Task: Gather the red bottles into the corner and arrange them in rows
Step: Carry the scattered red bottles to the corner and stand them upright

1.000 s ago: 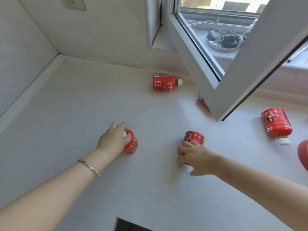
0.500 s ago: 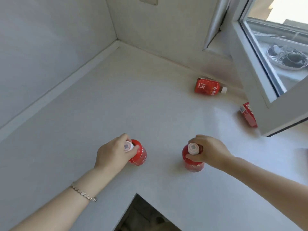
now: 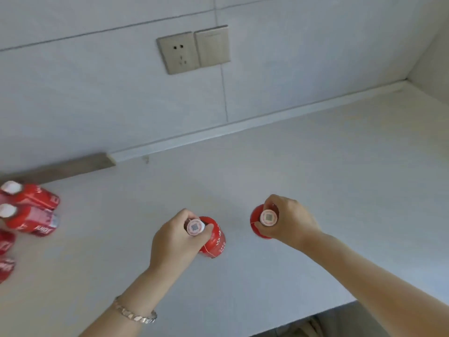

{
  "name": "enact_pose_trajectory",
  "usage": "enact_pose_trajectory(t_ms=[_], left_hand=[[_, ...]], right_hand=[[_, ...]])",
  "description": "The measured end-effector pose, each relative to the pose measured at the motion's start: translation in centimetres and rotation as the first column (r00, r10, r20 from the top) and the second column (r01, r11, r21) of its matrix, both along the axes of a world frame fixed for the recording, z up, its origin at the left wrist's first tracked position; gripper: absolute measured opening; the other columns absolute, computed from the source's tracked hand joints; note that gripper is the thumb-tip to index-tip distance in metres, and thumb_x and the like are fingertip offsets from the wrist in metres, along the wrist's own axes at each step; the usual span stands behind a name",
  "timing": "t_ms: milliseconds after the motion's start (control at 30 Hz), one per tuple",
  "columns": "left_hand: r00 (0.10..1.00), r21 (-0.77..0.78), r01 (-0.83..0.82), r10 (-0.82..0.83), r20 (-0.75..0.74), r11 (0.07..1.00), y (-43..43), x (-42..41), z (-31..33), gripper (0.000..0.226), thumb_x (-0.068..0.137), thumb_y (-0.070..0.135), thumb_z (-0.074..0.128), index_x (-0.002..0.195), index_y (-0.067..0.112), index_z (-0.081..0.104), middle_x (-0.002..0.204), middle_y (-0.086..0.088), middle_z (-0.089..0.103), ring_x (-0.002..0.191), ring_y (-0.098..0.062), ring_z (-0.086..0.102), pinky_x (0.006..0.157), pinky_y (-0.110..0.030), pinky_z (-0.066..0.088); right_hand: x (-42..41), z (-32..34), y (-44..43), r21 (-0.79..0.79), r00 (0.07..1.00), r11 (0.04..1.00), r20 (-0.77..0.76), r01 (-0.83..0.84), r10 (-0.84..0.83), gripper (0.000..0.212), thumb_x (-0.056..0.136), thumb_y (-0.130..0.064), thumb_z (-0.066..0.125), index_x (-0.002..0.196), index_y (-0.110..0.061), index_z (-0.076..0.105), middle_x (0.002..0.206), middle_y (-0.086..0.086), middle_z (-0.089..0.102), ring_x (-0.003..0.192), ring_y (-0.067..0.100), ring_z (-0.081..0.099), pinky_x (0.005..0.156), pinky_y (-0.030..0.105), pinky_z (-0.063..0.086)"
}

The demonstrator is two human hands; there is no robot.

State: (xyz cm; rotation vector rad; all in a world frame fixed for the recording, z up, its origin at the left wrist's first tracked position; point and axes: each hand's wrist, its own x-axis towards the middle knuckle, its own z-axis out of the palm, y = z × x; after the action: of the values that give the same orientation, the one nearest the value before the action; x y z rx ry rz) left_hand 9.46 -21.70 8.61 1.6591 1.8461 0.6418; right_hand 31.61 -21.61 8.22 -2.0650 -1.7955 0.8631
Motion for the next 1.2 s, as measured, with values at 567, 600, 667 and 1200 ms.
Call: enact_pose_trajectory(t_ms=[567, 600, 667, 1200], left_hand=[[0.877, -0.059, -0.479, 0.474, -0.075, 0.876, -2.8, -40.3, -1.7, 0.021, 0.072, 0.031, 0.073, 0.068, 0.023, 0.054, 0.068, 0.005, 0.064, 0.071, -0.015, 0.061, 0.059, -0.024, 0.042], [0.871, -0.064, -0.491, 0.488, -0.066, 0.869, -2.9, -41.1, -1.8, 0.020, 0.073, 0.031, 0.072, 0.069, 0.024, 0.054, 0.069, 0.005, 0.065, 0.072, -0.014, 0.061, 0.061, -0.026, 0.043], [0.863, -0.061, -0.505, 0.503, -0.052, 0.861, -2.8, -42.4, -2.0, 0.017, 0.073, 0.032, 0.072, 0.075, 0.021, 0.058, 0.073, 0.004, 0.067, 0.074, -0.015, 0.062, 0.066, -0.028, 0.047], [0.917, -0.038, -0.142, 0.117, -0.382, 0.989, 7.4, -45.0, -4.0, 0.027, 0.088, 0.038, 0.057, 0.080, 0.017, 0.042, 0.070, 0.000, 0.054, 0.071, -0.022, 0.057, 0.050, -0.024, 0.029]], right_hand=[[-48.2, -2.8, 13.3, -0.030, 0.959, 0.960, 0.043, -0.280, 0.281, 0.040, 0.085, -0.042, 0.058, 0.113, -0.014, 0.054, 0.110, 0.006, 0.064, 0.099, 0.026, 0.062, 0.071, 0.029, 0.043], [-49.7, -3.1, 14.2, -0.035, 0.965, 0.966, 0.036, -0.257, 0.259, 0.039, 0.086, -0.040, 0.057, 0.115, -0.012, 0.052, 0.112, 0.008, 0.064, 0.100, 0.027, 0.062, 0.071, 0.030, 0.043], [-51.9, -3.9, 15.8, -0.055, 0.978, 0.977, 0.026, -0.208, 0.209, 0.038, 0.088, -0.035, 0.055, 0.116, -0.011, 0.051, 0.115, 0.010, 0.063, 0.103, 0.028, 0.061, 0.072, 0.031, 0.044], [-44.8, -5.7, 12.6, -0.286, 0.944, 0.907, 0.025, -0.309, 0.329, 0.029, 0.090, -0.023, 0.052, 0.118, -0.016, 0.058, 0.116, 0.004, 0.066, 0.112, 0.019, 0.057, 0.088, 0.030, 0.046]])
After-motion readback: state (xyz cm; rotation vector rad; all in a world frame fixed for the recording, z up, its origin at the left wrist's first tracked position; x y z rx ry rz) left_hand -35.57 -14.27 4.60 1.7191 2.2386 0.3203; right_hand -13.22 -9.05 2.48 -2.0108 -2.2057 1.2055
